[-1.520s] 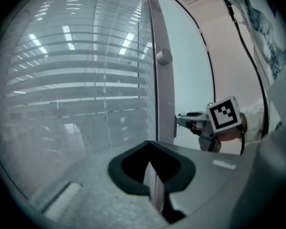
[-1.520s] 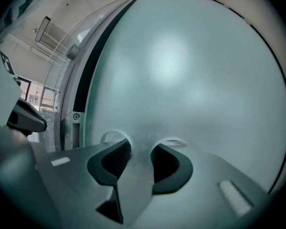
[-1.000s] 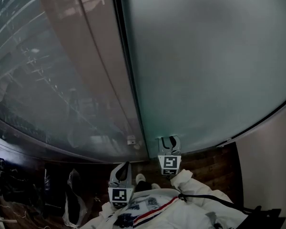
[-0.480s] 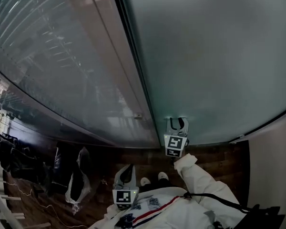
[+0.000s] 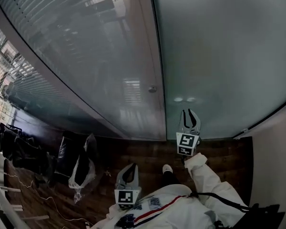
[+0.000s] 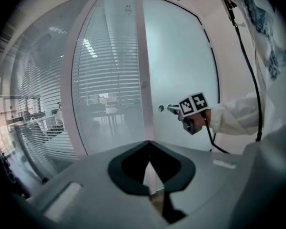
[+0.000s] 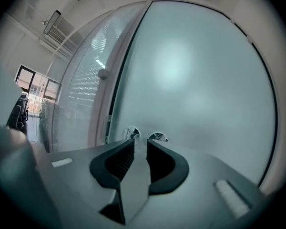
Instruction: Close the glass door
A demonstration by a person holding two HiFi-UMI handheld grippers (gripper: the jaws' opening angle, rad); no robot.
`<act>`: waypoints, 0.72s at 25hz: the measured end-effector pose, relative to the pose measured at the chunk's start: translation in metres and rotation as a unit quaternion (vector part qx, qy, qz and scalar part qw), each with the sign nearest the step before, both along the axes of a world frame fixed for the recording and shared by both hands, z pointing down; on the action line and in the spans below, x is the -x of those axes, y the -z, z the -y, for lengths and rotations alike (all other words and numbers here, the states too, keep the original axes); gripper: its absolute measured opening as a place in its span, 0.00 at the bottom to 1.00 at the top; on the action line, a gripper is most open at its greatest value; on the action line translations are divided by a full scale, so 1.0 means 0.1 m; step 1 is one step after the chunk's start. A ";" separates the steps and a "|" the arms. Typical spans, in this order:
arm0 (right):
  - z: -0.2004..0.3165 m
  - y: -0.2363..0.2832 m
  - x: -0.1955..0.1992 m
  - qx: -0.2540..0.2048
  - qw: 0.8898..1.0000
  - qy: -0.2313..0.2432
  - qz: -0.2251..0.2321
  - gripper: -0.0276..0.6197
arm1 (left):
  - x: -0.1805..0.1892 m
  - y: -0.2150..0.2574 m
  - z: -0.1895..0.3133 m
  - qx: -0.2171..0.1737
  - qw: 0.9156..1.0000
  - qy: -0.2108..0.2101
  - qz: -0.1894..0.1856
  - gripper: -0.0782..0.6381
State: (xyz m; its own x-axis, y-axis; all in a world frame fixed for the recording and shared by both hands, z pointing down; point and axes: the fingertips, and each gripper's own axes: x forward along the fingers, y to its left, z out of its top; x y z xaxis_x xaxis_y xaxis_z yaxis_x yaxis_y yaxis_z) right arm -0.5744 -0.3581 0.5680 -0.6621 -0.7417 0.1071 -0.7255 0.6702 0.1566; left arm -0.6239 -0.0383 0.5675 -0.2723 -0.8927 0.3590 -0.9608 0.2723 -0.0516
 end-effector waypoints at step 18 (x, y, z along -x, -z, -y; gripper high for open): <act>-2.48 0.18 -2.35 0.066 0.995 0.020 0.067 0.06 | -1.59 -0.27 -1.10 -0.043 0.993 -0.109 -0.023 0.11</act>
